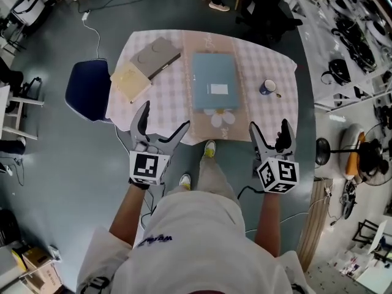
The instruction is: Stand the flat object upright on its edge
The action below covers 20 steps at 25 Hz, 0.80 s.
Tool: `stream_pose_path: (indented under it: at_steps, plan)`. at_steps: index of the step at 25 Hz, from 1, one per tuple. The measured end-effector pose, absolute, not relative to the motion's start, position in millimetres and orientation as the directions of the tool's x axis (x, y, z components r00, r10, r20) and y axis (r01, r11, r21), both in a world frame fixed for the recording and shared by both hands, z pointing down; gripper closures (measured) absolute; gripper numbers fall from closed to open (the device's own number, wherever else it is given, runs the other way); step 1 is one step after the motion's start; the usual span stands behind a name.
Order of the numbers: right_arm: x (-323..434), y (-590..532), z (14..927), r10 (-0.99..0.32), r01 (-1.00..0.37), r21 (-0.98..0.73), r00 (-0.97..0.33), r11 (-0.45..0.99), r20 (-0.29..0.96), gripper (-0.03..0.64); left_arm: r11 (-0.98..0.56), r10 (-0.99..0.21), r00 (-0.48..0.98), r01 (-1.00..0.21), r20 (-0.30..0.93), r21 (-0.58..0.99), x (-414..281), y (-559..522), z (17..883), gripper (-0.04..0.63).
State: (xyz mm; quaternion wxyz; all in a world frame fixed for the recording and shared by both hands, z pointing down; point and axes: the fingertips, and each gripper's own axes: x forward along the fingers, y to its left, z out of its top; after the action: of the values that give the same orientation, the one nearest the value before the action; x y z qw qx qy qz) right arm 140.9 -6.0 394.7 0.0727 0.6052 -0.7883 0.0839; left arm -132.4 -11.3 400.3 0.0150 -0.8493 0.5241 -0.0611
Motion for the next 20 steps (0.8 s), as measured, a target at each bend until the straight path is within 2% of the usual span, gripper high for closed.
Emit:
stream_pose_path:
  at_steps: [9,20]
  plan:
    - [147.8,-123.3,416.6,-0.893,-0.932,-0.063,-0.360,0.357,0.272,0.166,-0.408,-0.903,0.393,-0.911,0.175,-0.064,-109.2,-106.7,420.7,0.098]
    - [172.9,-214.9,455.4,-0.844,-0.902,-0.153,-0.431,0.403,0.319,0.179,-0.377,-0.897,0.357,-0.925,0.260,-0.033,-88.3,-191.5,442.0,0.112]
